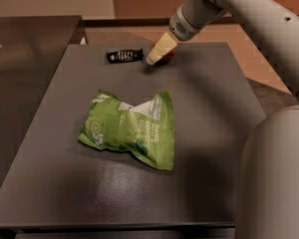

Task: Move apple near green rice chip bag

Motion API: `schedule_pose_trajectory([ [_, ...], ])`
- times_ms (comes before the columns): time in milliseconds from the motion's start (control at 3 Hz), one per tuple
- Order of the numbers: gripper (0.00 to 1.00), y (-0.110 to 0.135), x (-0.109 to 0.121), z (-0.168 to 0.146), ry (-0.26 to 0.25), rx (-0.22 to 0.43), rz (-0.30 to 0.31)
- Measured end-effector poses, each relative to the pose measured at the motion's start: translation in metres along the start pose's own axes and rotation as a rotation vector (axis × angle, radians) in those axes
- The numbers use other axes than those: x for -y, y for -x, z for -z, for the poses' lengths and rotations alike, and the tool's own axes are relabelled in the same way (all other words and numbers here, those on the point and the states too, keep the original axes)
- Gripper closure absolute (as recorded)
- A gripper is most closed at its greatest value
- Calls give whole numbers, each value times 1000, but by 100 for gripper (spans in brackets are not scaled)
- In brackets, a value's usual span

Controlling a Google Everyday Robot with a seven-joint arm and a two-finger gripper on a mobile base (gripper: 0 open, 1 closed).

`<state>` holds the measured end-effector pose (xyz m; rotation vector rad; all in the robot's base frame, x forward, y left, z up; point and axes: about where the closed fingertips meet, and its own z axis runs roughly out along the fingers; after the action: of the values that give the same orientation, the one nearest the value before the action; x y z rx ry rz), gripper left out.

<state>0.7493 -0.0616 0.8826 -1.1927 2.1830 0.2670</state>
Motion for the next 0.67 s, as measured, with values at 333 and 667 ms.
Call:
schedule_pose_trajectory([
  [333,0,-6,4,-4,-21,9,-27],
  [667,0,-10,11,-8,-30,33,-57],
])
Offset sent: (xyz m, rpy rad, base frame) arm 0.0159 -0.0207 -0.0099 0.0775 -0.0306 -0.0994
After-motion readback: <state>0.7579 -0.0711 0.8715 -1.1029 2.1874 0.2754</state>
